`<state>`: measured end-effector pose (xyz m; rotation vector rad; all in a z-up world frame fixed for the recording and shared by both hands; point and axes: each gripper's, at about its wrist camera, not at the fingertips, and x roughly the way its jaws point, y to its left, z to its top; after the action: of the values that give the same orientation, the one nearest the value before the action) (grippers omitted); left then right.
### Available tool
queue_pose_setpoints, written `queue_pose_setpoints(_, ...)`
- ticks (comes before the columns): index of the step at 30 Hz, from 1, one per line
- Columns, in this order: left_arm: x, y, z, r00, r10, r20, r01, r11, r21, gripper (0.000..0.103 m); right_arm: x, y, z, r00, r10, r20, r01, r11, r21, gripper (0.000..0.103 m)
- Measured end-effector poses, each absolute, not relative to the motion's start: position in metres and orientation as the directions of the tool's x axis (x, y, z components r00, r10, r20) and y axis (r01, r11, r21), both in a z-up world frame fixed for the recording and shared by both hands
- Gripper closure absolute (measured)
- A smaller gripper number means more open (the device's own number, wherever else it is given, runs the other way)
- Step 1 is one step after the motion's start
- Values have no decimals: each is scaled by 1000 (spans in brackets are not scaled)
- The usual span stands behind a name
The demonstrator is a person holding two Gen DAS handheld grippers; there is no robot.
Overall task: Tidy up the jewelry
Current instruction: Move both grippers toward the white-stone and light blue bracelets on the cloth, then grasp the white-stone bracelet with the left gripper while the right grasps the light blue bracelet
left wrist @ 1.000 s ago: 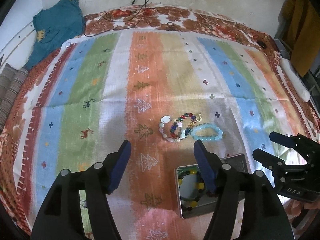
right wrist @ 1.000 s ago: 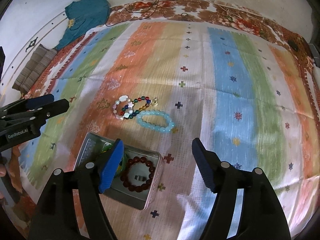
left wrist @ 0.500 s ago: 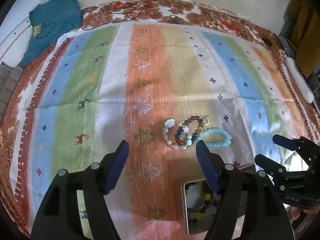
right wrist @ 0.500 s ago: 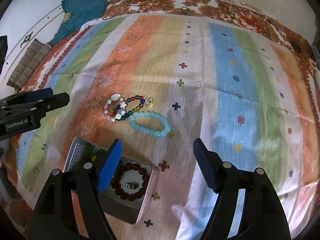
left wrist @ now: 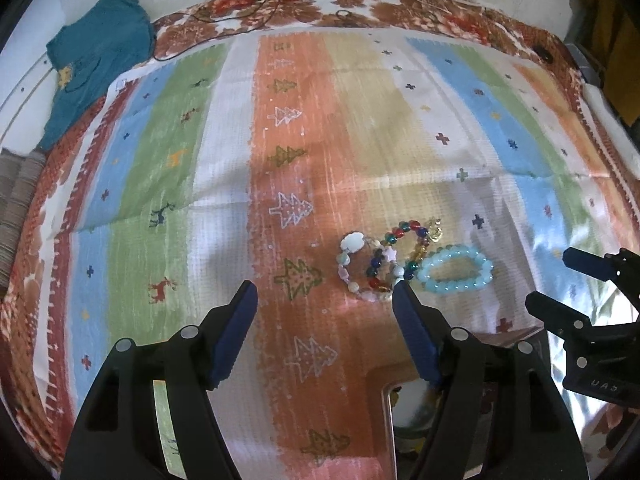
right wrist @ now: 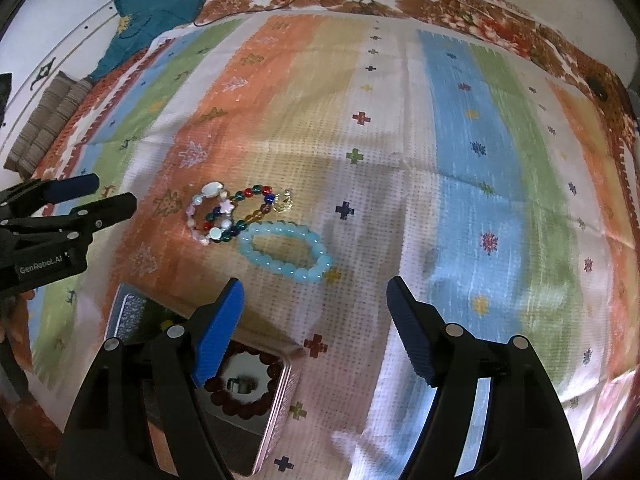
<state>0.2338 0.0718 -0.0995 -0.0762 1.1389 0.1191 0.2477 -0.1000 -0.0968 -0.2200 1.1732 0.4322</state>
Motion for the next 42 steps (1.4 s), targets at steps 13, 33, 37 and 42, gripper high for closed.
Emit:
queue_pose_setpoints(13, 251, 75, -120, 378, 66, -923, -137, 991, 14, 32, 256, -94, -110, 289, 198, -937, -441, 896, 54, 29)
queue_pose_setpoints(33, 275, 79, -155, 319, 53, -946, -119, 993, 16, 32, 284, -92, -139, 252, 162, -954, -404, 913, 49, 29)
queue_pose_setpoints(37, 280, 79, -162, 306, 55, -950, -116, 993, 20, 32, 288, -91, -145, 243, 150, -958, -408, 912, 40, 29)
queue_pose_setpoints(42, 284, 83, -169, 293, 35, -955, -118, 993, 0, 32, 294, -87, -153, 237, 129, -963, -411, 911, 21, 29)
